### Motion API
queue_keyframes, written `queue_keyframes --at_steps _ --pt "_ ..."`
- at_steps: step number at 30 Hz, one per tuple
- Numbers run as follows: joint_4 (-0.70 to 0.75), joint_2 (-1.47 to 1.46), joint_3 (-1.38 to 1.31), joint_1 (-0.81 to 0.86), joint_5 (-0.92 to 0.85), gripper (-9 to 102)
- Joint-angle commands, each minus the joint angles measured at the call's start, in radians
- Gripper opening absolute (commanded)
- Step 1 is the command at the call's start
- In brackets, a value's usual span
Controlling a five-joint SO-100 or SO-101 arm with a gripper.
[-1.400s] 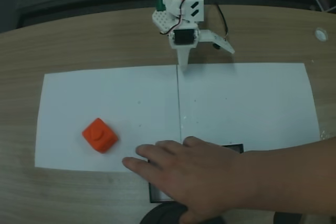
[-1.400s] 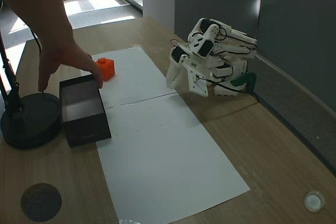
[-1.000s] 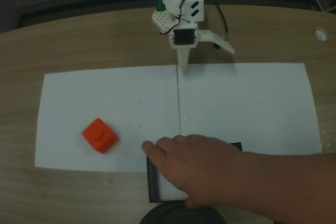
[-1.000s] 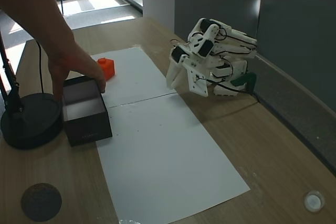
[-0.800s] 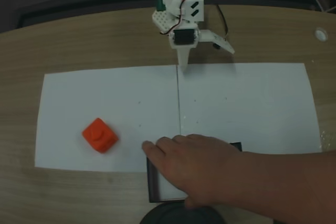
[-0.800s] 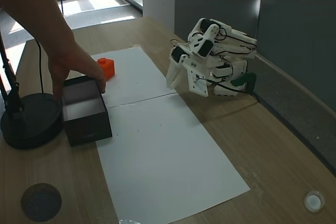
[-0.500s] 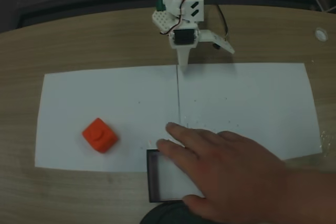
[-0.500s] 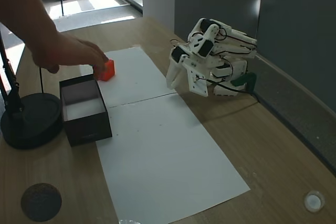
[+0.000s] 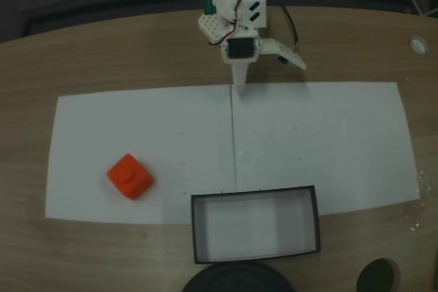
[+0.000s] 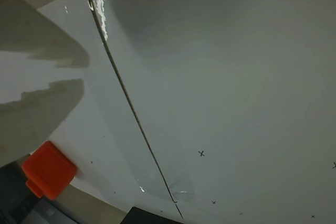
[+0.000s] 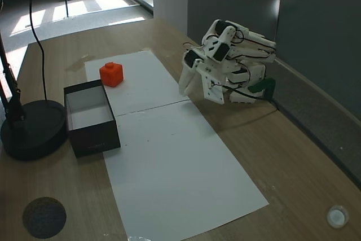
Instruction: Grab a orange square and put it in the box.
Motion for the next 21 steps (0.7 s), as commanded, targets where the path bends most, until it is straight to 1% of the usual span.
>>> queue_keyframes --at_steps 1,4,5,8,10,11,14,17,21 --pt "-0.014 0.020 -0.058 -0.003 0.005 0" --pt "-0.149 0.020 -0.063 0.043 -0.003 1" --pt "-0.192 0.020 -0.072 0.074 -0.003 2" --pt "-0.313 0.002 -0.146 0.160 0.005 16" --pt "-0.314 -0.020 -0.216 0.175 0.006 24" --pt "-0.314 -0.044 -0.250 0.179 0.006 27" --pt "-0.327 -0.195 -0.362 0.247 0.005 28" --pt "-0.324 -0.460 -0.531 0.290 0.005 28" --pt "-0.268 -0.931 -0.853 0.371 0.005 32"
